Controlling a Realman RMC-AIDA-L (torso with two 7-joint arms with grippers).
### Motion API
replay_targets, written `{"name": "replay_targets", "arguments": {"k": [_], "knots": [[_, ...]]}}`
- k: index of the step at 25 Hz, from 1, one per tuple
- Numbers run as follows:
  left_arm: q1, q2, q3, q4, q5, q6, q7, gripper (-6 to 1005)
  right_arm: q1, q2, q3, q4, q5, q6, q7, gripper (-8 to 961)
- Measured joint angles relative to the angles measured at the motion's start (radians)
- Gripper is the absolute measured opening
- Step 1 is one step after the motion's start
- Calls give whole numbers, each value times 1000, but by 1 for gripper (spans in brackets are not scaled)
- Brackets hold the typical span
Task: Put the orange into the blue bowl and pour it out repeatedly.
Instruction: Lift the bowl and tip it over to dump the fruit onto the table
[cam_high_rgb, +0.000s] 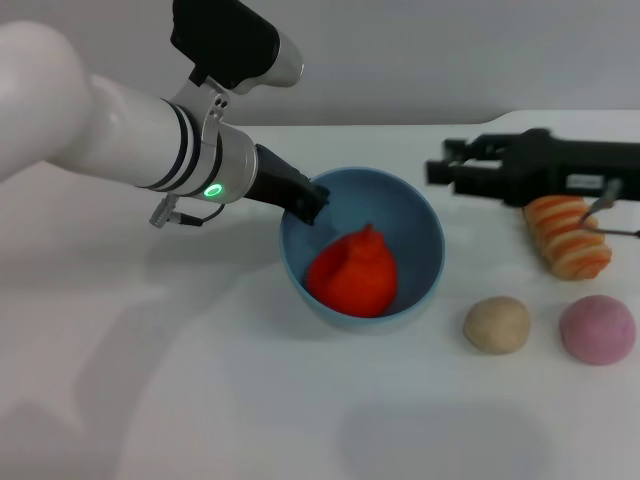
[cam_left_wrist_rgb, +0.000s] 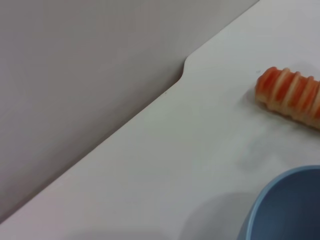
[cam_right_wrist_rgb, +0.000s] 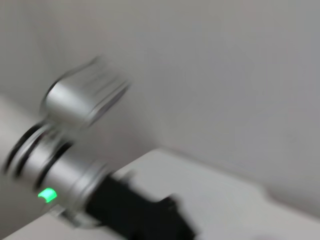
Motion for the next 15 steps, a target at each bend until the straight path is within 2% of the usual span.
{"name": "replay_targets", "arguments": {"k": [2,5,8,12,14,15], "knots": [[3,0,0,-5,0,-5,0,-1,-18,-9,71,-10,1,-6,-22,477],[8,-1,13,-11,0,-17,0,-1,-57,-18,159,-28,3,-6,-56,480],[10,-1,36,-12,0,-40,0,-2,-104,-11,224,-35,24,-5,-110,483],[7,2,72,9,6,-99,9,-2,-168,7,275,-18,87,5,-212,554],[4,4,102,36,25,-152,23,-2,-201,11,294,31,162,7,-292,589],[7,5,123,66,58,-192,33,-2,-228,9,302,100,256,7,-371,606]]}}
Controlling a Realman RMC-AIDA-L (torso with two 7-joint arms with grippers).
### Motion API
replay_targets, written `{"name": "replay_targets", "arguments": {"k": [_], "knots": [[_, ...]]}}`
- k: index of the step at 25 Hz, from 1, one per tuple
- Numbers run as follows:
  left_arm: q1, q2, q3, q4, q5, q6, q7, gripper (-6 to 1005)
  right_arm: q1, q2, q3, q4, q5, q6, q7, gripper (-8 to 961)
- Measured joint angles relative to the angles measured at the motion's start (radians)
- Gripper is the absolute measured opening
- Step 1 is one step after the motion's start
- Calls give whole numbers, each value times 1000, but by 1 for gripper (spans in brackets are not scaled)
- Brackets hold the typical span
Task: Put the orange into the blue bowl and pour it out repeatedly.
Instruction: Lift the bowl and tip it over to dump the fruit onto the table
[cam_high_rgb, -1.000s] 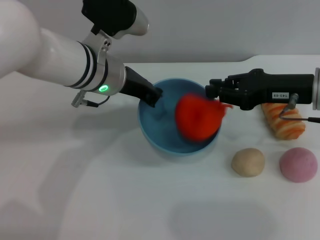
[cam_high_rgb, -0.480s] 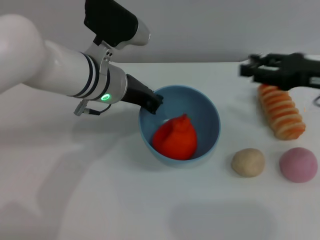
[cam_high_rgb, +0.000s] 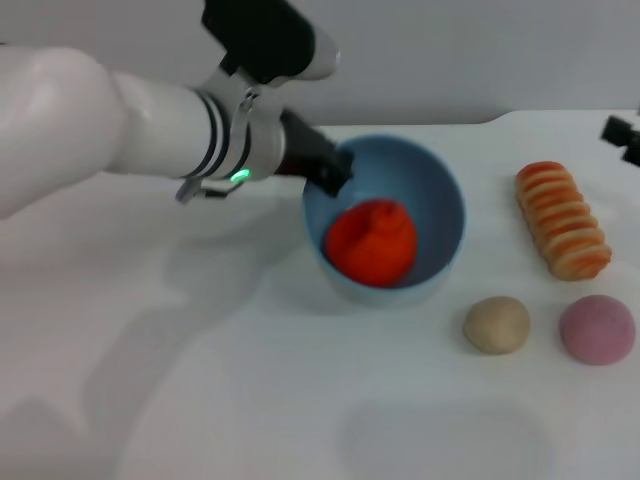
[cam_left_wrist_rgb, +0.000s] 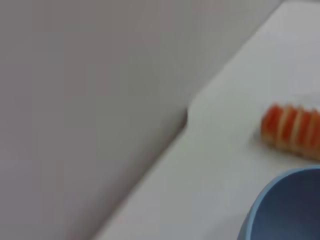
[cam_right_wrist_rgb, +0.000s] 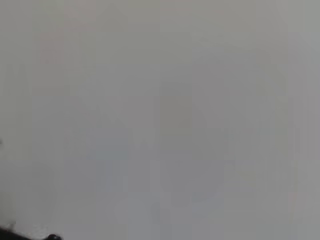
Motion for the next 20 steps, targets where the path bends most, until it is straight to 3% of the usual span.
{"name": "replay_targets", "arguments": {"k": [4,6,11,16,18,20], "knots": [[5,-1,30,69,77,-47,5,-2,-34,-3,9,97,95,1,-118,677],[10,0,62,109,124,-69,5,-2,-45,-3,44,151,111,3,-217,767],[93,-5,224,235,341,-218,-1,-2,-50,-1,187,267,114,0,-349,767],[136,-4,289,248,434,-327,26,-1,-53,0,255,339,116,-2,-420,766],[202,-3,336,249,453,-481,186,-1,-49,-1,264,374,121,2,-435,766],[228,-4,350,247,453,-541,257,0,-45,-2,267,392,125,7,-439,766]]}}
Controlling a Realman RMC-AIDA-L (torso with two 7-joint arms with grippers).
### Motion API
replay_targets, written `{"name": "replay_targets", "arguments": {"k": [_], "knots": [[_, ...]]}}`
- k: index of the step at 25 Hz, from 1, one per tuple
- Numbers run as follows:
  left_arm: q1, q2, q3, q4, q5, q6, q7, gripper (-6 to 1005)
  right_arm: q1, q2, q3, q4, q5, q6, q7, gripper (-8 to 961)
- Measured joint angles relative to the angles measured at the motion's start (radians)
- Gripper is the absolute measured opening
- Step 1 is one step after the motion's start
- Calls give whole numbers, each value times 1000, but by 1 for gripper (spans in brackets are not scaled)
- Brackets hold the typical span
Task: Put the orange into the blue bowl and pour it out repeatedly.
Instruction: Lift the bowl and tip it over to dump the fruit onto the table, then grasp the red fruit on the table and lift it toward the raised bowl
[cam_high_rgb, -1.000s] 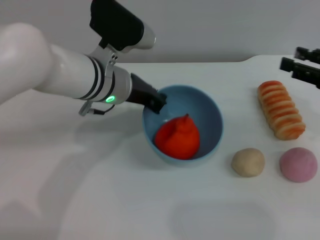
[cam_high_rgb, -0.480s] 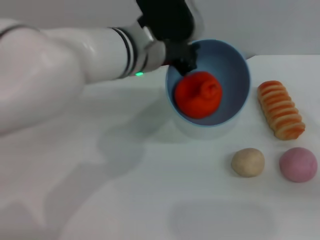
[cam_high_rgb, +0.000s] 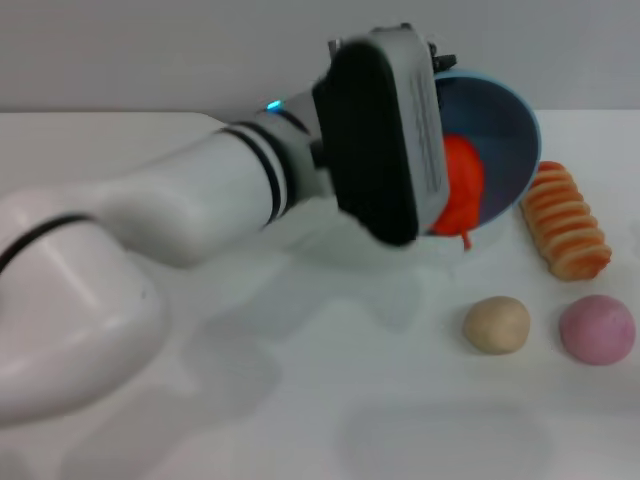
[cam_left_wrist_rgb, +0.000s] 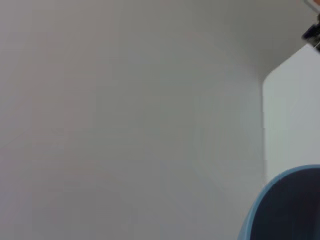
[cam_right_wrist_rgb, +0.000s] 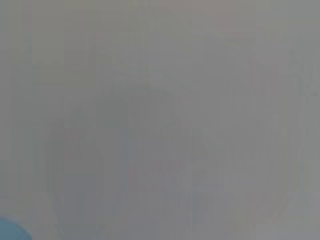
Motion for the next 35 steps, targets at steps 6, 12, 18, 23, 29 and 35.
{"name": "replay_targets", "arguments": {"k": [6,12,18,23,29,35], "knots": [[92,-1,92,-68,-1,-323,366,0,1,2,2,7,0,-7,-31,766],[107,-5,142,-134,-2,-475,536,-1,10,2,6,29,2,0,-36,765],[109,-5,140,-161,-28,-529,542,0,20,1,10,39,3,4,-42,765],[94,-7,76,-109,-340,-412,522,0,32,1,23,41,5,6,-37,765],[28,-1,-155,-90,-662,-29,405,-1,54,1,23,42,15,10,13,764],[-108,7,-419,-213,-673,380,102,0,85,-3,21,31,39,27,161,764]]}}
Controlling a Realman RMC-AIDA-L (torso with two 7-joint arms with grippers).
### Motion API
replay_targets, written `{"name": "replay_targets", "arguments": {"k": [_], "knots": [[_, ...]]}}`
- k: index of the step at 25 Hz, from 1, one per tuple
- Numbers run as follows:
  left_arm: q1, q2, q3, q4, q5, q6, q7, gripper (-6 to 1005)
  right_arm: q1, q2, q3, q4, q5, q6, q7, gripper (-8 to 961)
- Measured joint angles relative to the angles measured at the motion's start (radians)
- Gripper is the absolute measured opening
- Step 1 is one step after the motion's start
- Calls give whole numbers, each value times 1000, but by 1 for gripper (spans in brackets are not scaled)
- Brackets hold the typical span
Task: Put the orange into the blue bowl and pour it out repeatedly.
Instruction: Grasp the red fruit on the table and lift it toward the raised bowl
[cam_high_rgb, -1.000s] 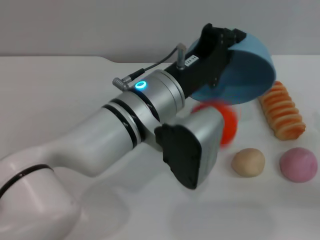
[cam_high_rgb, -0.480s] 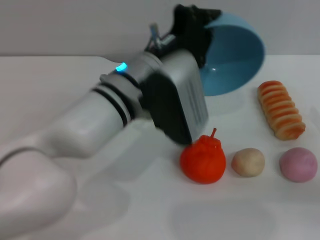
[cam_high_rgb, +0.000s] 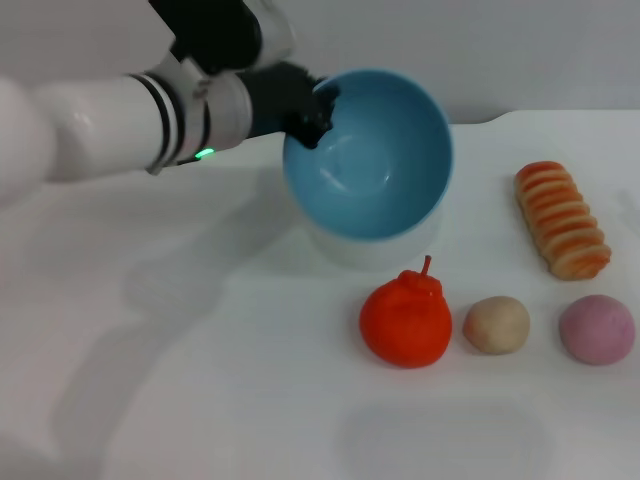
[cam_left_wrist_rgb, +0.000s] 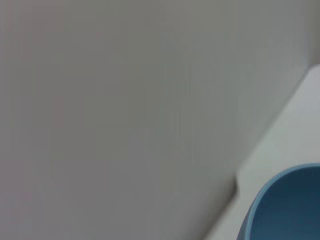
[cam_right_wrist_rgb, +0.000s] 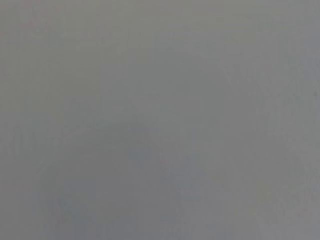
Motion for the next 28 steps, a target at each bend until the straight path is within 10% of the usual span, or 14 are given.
{"name": "replay_targets", "arguments": {"k": [4,17,28], "knots": [[-48,1,-133,-15,33,241,-157,0,31,-9,-17,-5,-5,30,114,764],[-98,0,-169,-60,251,273,-390,-2,156,-49,-270,-264,-599,38,839,763],[-123,-2,-170,-87,263,245,-399,-1,233,-4,-495,-234,-683,68,868,752]]}}
